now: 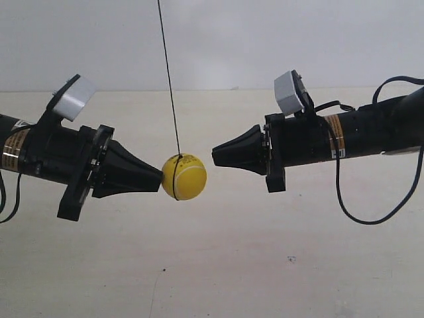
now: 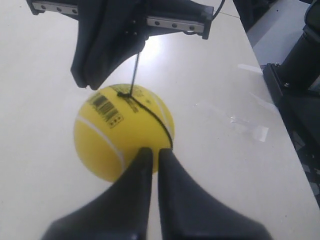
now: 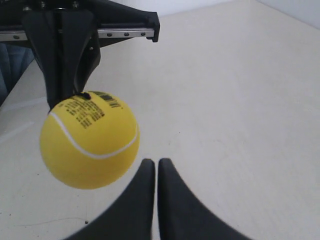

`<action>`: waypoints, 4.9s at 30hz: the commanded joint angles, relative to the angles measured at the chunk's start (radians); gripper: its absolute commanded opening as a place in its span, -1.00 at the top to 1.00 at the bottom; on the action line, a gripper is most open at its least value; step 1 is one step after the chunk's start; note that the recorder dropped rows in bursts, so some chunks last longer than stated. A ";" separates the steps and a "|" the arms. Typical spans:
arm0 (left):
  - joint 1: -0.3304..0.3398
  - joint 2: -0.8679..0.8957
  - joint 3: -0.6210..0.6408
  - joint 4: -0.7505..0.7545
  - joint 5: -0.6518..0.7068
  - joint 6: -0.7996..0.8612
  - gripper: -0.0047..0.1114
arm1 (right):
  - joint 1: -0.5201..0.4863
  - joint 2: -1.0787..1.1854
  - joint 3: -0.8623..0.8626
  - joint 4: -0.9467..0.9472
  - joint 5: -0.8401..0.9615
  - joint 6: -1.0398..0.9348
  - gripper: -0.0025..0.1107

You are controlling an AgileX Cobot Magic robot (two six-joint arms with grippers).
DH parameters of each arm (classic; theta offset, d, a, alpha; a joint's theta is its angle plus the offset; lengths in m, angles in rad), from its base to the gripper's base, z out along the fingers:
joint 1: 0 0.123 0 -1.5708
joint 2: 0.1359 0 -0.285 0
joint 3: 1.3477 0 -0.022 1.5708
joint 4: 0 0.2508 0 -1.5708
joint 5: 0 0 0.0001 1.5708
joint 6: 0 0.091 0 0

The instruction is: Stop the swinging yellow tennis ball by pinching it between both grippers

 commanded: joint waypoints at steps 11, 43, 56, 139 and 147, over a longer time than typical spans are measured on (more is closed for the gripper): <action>-0.008 0.004 -0.005 -0.003 -0.009 0.006 0.84 | 0.027 0.000 -0.003 0.003 -0.009 -0.008 0.96; -0.008 0.004 -0.005 -0.003 -0.009 0.006 0.84 | 0.027 0.000 -0.021 0.012 -0.009 -0.012 0.96; -0.008 0.004 -0.005 -0.003 0.007 0.006 0.84 | 0.068 0.082 -0.072 0.007 -0.009 0.015 0.96; 0.034 -0.039 -0.002 -0.003 0.205 -0.093 0.84 | 0.002 0.066 -0.072 0.018 -0.009 0.000 0.96; 0.062 -0.201 0.025 -0.003 0.340 -0.152 0.84 | 0.002 -0.079 -0.072 -0.028 -0.009 0.052 0.96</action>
